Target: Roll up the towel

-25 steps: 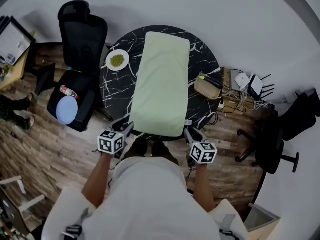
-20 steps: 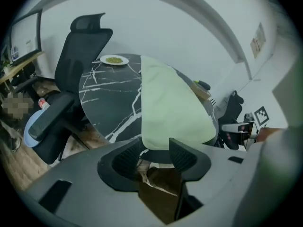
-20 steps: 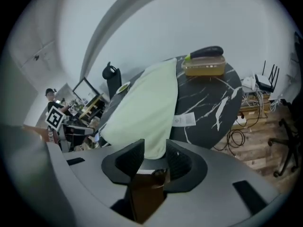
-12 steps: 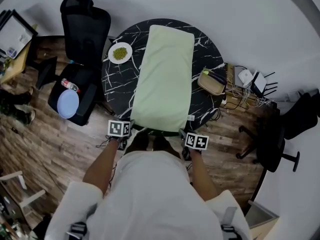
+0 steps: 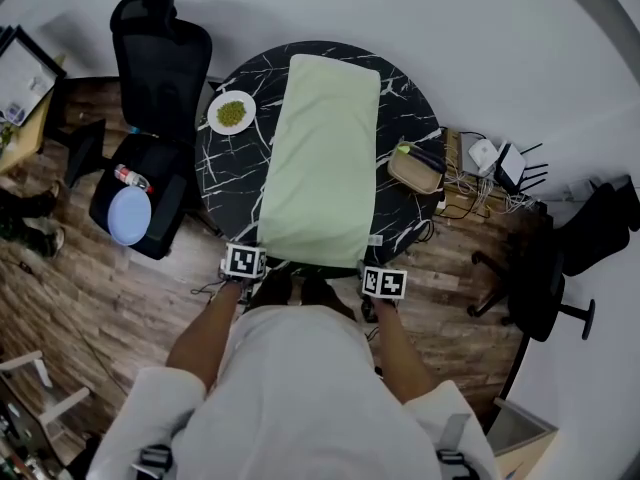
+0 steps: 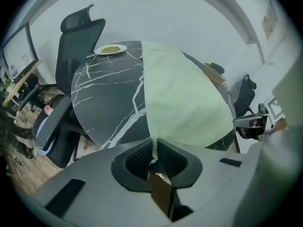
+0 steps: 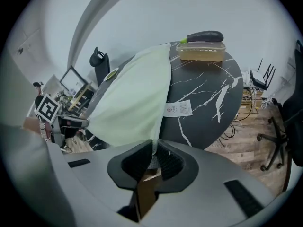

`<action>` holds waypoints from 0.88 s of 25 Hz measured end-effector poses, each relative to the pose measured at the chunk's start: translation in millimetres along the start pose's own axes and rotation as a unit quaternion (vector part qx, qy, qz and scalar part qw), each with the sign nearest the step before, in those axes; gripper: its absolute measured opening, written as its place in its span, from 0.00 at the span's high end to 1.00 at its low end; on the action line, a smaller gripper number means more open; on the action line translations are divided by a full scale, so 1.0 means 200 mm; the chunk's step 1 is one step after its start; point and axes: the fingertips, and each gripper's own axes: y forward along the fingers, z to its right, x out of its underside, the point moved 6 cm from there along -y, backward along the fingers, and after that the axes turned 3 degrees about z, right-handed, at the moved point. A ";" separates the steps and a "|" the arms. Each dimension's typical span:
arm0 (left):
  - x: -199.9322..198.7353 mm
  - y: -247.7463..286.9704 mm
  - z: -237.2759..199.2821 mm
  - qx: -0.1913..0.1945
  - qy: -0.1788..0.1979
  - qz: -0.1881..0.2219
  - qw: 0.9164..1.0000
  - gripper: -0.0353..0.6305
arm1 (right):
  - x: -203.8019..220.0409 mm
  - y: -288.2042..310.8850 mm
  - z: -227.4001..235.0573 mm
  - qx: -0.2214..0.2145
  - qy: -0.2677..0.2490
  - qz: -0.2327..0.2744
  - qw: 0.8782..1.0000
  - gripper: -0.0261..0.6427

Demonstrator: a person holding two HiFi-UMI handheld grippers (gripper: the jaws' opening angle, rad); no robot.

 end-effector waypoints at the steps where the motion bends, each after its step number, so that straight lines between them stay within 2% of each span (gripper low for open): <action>1: -0.03 0.00 -0.02 -0.010 0.016 0.018 1.000 0.91 | 0.00 0.00 0.00 0.000 0.001 0.000 1.000 0.93; 3: -0.12 -0.01 -0.05 -0.026 0.045 0.073 0.996 0.92 | 0.00 -0.01 -0.01 -0.006 0.011 0.005 1.000 0.94; 4: -0.12 -0.02 -0.05 -0.019 0.044 0.087 0.995 0.92 | 0.01 -0.02 -0.01 -0.009 0.016 0.008 1.000 0.94; 10: -0.06 -0.08 -0.04 0.016 0.013 0.113 0.993 0.92 | 0.04 -0.10 -0.01 -0.021 0.052 0.031 0.998 0.94; 17: 0.06 -0.14 -0.03 0.032 0.012 0.105 0.994 0.92 | 0.13 -0.20 -0.04 -0.036 0.073 0.030 0.996 0.94; 22: 0.16 -0.16 -0.04 0.040 0.010 0.089 0.995 0.92 | 0.22 -0.25 -0.06 -0.040 0.086 0.010 0.995 0.94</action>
